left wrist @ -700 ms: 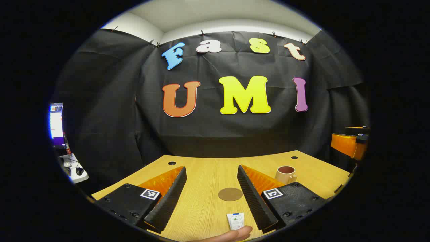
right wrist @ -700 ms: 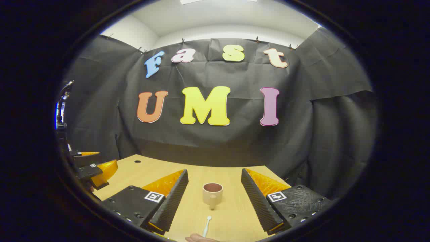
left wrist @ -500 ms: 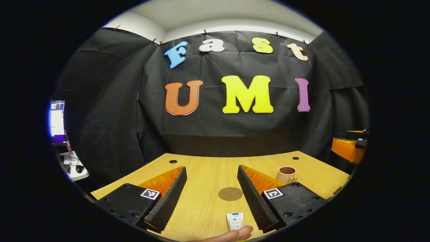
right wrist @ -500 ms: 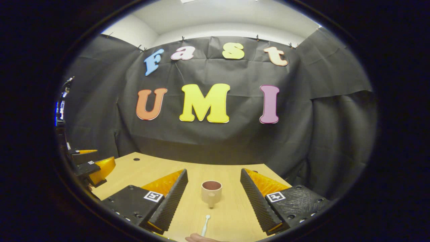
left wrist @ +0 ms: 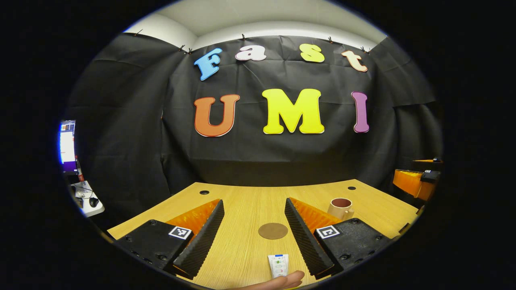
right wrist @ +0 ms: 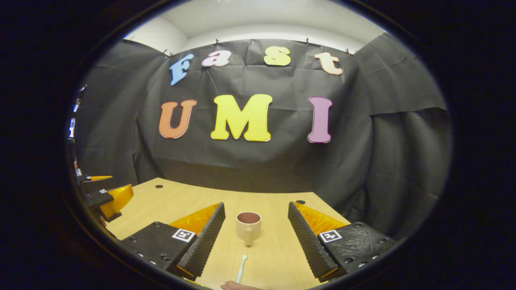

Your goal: Put the toothbrush and toothpaste on the desktop into the cup, then pick up the cup and place it on the coaster on the desktop.

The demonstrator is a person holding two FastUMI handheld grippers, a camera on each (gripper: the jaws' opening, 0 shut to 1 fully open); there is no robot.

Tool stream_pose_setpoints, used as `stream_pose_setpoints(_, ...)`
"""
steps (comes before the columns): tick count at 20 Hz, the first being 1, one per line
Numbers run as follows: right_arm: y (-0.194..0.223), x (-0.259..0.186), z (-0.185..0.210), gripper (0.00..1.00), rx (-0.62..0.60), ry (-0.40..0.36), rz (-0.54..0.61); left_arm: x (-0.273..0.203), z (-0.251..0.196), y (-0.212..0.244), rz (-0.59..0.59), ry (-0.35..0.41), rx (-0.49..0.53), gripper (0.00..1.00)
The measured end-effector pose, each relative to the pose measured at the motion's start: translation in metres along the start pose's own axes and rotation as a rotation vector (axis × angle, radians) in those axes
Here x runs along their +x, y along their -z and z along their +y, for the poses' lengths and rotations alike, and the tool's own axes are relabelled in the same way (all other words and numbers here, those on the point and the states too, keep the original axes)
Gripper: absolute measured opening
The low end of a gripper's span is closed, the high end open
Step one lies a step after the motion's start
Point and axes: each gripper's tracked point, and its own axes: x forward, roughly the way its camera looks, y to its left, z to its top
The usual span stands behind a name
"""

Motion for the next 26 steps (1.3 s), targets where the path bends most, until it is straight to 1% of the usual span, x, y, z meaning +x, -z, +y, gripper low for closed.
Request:
stream_pose_setpoints(4, 0.014, 0.004, -0.001, 0.98, -0.003, 0.0, 0.027, 0.0, -0.001, 0.0, 0.0, 0.006, 0.002, 0.96)
stream_pose_setpoints(5, 0.023, 0.006, 0.0, 0.96, -0.001, -0.003, 0.044, 0.0, -0.001, 0.0, 0.001, 0.01, 0.002, 0.96)
stream_pose_setpoints(6, 0.032, 0.008, 0.002, 0.98, 0.006, -0.01, 0.068, 0.0, -0.001, 0.0, 0.002, 0.012, 0.002, 0.96)
stream_pose_setpoints(9, 0.068, 0.018, 0.002, 0.98, 0.009, -0.012, 0.151, -0.001, -0.001, 0.004, 0.013, 0.015, 0.001, 0.96)
stream_pose_setpoints(10, 0.081, 0.021, 0.002, 0.95, 0.003, -0.013, 0.182, -0.001, -0.001, 0.003, 0.013, 0.016, 0.0, 0.96)
stream_pose_setpoints(11, 0.094, 0.025, 0.005, 0.98, -0.003, -0.023, 0.214, -0.001, -0.001, 0.003, 0.015, 0.016, -0.001, 0.96)
stream_pose_setpoints(12, 0.108, 0.028, 0.006, 0.96, -0.006, -0.03, 0.25, -0.001, -0.001, 0.002, 0.014, 0.015, -0.002, 0.96)
stream_pose_setpoints(13, 0.121, 0.032, 0.007, 0.98, -0.001, -0.035, 0.28, -0.001, -0.002, 0.003, 0.013, 0.016, -0.002, 0.96)
stream_pose_setpoints(14, 0.132, 0.034, 0.008, 0.95, 0.008, -0.038, 0.307, -0.001, -0.002, 0.002, 0.013, 0.015, 0.0, 0.96)
stream_pose_setpoints(18, 0.165, 0.039, 0.017, 0.95, 0.02, -0.055, 0.4, -0.001, -0.002, 0.004, 0.018, 0.02, 0.005, 0.96)
stream_pose_setpoints(20, 0.184, 0.038, 0.018, 0.91, 0.004, -0.058, 0.438, -0.001, -0.002, 0.005, 0.025, 0.023, 0.003, 0.96)
stream_pose_setpoints(24, 0.224, 0.032, 0.031, 0.86, 0.037, -0.093, 0.566, -0.001, -0.002, 0.007, 0.036, 0.022, 0.002, 0.96)
stream_pose_setpoints(25, 0.229, 0.032, 0.03, 0.8, 0.04, -0.088, 0.582, -0.001, -0.002, 0.007, 0.038, 0.02, 0.001, 0.96)
stream_pose_setpoints(26, 0.232, 0.033, 0.029, 0.77, 0.041, -0.086, 0.592, -0.001, -0.002, 0.007, 0.04, 0.019, 0.0, 0.96)
